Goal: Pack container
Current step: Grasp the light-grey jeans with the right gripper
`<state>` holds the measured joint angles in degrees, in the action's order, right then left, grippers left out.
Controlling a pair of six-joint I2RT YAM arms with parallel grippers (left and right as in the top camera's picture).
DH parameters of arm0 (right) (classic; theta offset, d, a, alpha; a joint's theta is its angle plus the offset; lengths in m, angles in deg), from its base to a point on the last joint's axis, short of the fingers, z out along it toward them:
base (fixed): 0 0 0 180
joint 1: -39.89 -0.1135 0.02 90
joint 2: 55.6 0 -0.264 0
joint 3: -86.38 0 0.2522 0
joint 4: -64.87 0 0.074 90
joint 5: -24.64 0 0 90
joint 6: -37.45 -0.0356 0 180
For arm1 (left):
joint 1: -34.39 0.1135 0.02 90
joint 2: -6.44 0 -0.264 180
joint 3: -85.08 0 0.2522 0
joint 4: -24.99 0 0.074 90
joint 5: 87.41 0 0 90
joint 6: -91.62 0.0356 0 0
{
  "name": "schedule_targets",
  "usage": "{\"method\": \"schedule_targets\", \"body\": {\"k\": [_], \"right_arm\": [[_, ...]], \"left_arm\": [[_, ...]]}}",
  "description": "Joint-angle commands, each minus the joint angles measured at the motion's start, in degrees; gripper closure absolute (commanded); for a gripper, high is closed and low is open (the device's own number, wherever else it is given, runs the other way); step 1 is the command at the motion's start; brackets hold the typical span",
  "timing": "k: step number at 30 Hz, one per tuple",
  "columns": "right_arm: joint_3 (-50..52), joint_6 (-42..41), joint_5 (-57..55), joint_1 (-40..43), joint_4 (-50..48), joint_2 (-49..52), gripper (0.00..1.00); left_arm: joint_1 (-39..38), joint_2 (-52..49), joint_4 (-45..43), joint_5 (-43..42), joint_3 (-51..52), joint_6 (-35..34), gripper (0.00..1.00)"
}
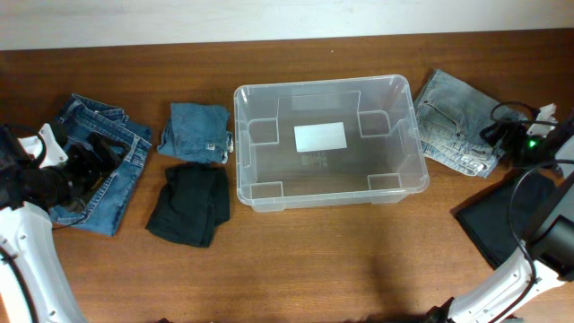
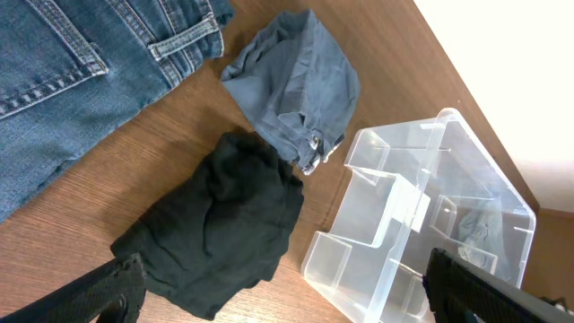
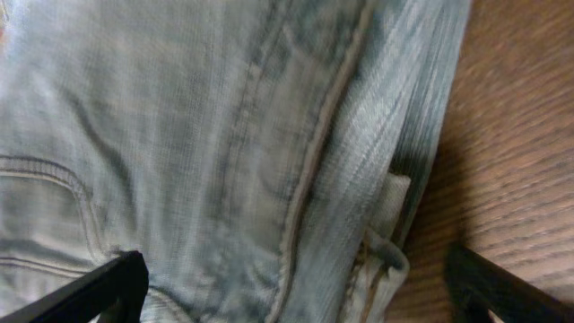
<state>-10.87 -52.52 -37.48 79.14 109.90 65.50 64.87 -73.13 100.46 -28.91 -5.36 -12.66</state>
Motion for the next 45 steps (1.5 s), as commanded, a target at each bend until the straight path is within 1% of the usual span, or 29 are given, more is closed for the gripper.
{"method": "schedule_targets", "body": {"k": [1, 8, 11, 14, 15, 21, 24, 26, 32, 34, 37, 39, 44, 45], "right_arm": [[-1.16, 0.63, -1.38, 0.02, -0.59, 2.21, 0.02], [-1.16, 0.59, -1.07, -1.14, -1.22, 3.37, 0.0], [-1.16, 0.61, -0.7, -2.29, -1.14, 3.37, 0.12], [-1.16, 0.59, 0.2, -3.26, -1.07, 3.37, 0.28], [-1.16, 0.57, 0.2, -3.48, -0.96, 3.37, 0.3], [-1.16, 0.59, -0.09, -3.56, -0.11, 3.37, 0.34], [-1.16, 0.59, -0.5, -3.23, 0.17, 3.37, 0.44], [-1.16, 0.59, -0.5, -3.02, 0.28, 3.37, 0.49], [-1.18, 0.59, -0.72, -2.73, 0.22, 3.37, 0.49], [-1.18, 0.59, -0.72, -2.73, 0.22, 3.37, 0.56], [-1.18, 0.59, -0.7, -2.73, 0.17, 3.34, 0.71], [-1.33, 0.59, -0.7, -2.73, 0.2, 3.34, 0.74], [-3.45, 0.57, -0.66, -2.75, 2.1, 3.06, 0.89], [-3.93, 0.57, -0.66, -2.75, 2.58, 2.89, 0.91]], "left_arm": [[-0.07, -0.15, 0.04, -0.15, 0.37, 1.14, 0.01], [-0.07, -0.15, 0.04, -0.15, 0.37, 1.14, 0.0], [-0.07, -0.15, 0.04, -0.15, 0.37, 1.14, 0.01], [-0.07, -0.15, 0.04, -0.15, 0.37, 1.14, 0.01], [-0.07, -0.15, 0.04, -0.15, 0.37, 1.14, 0.01], [-0.07, -0.15, 0.04, -0.15, 0.37, 1.14, 0.01], [-0.07, -0.15, 0.04, -0.15, 0.37, 1.14, 0.01], [-0.07, -0.15, 0.02, -0.15, 0.37, 1.14, 0.01], [-0.07, -0.15, 0.04, -0.15, 0.37, 1.14, 0.01], [-0.07, -0.15, 0.04, -0.15, 0.37, 1.14, 0.01], [-0.07, -0.15, 0.04, -0.15, 0.37, 1.14, 0.01], [-0.07, -0.15, 0.04, -0.15, 0.37, 1.14, 0.01], [-0.07, -0.15, 0.04, -0.15, 0.37, 1.14, 0.01], [-0.07, -0.15, 0.04, -0.15, 0.37, 1.14, 0.01]]}}
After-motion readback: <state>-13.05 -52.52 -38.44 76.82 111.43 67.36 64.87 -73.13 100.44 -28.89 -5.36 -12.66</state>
